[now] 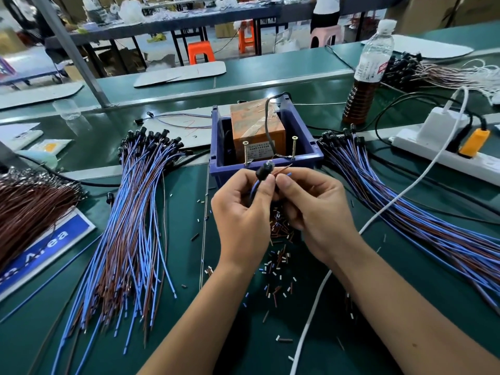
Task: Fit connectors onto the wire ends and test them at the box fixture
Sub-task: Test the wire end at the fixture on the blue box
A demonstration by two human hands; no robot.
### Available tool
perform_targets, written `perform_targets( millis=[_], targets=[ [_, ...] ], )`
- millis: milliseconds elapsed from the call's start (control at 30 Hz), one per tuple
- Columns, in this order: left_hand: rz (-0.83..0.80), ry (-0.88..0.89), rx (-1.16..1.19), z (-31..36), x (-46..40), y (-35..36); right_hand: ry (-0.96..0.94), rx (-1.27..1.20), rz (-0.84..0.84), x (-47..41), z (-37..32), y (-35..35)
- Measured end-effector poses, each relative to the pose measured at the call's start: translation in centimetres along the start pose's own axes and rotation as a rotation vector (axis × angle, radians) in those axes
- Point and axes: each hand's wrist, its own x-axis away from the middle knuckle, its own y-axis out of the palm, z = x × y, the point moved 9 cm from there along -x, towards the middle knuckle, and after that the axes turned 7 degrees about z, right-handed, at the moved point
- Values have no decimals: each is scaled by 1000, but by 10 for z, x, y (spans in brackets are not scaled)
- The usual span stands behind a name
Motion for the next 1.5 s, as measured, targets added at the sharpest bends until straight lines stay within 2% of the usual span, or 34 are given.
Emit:
perform_targets(
  millis=[133,400,667,833,967,1500],
  targets=[
    [70,38,-12,4,3,-4,-67,25,24,2,-6,5],
    [346,375,-171,37,3,-30,-515,265,240,5,-50,6],
    [486,231,-129,26,-3,-45,-538,343,405,-2,-50,-32],
    [415,260,-182,27,-3,-38,-570,548,446,1,-47,-34],
    [381,198,-169,17,-2,-37,-653,693,489,8,-54,-30],
    [353,142,-160,10,-1,-34,-700,772,468,10,-56,-21]
  ],
)
